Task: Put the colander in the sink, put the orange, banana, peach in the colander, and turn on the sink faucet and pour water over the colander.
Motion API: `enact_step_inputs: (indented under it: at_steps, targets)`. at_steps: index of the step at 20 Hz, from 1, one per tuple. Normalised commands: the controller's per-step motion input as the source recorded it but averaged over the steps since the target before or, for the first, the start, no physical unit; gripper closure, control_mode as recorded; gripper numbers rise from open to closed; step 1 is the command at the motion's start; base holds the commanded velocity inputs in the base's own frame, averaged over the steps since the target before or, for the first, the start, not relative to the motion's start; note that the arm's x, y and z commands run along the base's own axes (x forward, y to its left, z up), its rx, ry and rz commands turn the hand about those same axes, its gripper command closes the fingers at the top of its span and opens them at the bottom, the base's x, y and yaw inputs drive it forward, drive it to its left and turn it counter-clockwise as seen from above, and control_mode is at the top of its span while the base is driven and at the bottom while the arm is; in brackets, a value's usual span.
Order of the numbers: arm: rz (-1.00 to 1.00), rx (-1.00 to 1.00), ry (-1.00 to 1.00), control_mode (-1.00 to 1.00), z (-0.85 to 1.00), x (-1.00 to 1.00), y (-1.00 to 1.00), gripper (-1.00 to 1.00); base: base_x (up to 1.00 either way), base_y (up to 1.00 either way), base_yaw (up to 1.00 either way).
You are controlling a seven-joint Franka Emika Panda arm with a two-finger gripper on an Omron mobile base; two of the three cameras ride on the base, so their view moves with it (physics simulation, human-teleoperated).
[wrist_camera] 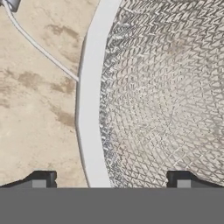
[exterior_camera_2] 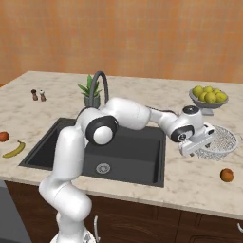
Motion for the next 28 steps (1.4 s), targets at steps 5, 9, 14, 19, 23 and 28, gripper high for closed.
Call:
enact_step_inputs:
  at_steps: [5, 9, 14, 19, 23, 28]
  targets:
    - [0.01, 0.00, 0.00, -1.00, -0.48, 0.19, 0.00, 1.00, 0.00, 0.00, 0.00]
    - [0.01, 0.00, 0.00, -1.00, -0.41, 0.10, 0.00, 1.00, 0.00, 0.00, 0.00]
    - [0.03, 0.00, -0.05, -1.00, -0.24, 0.02, 0.00, 1.00, 0.00, 0.00, 0.00]
    - [0.13, 0.00, -0.22, -1.00, 0.19, -0.51, 0.21, 1.00, 0.00, 0.00, 0.00]
    - [0.17, -0.04, -0.16, -1.00, 0.62, -0.69, 0.61, 1.00, 0.00, 0.00, 0.00]
    - [0.26, -0.10, -0.14, -1.00, 0.85, -0.64, 0.73, 1.00, 0.00, 0.00, 0.00]
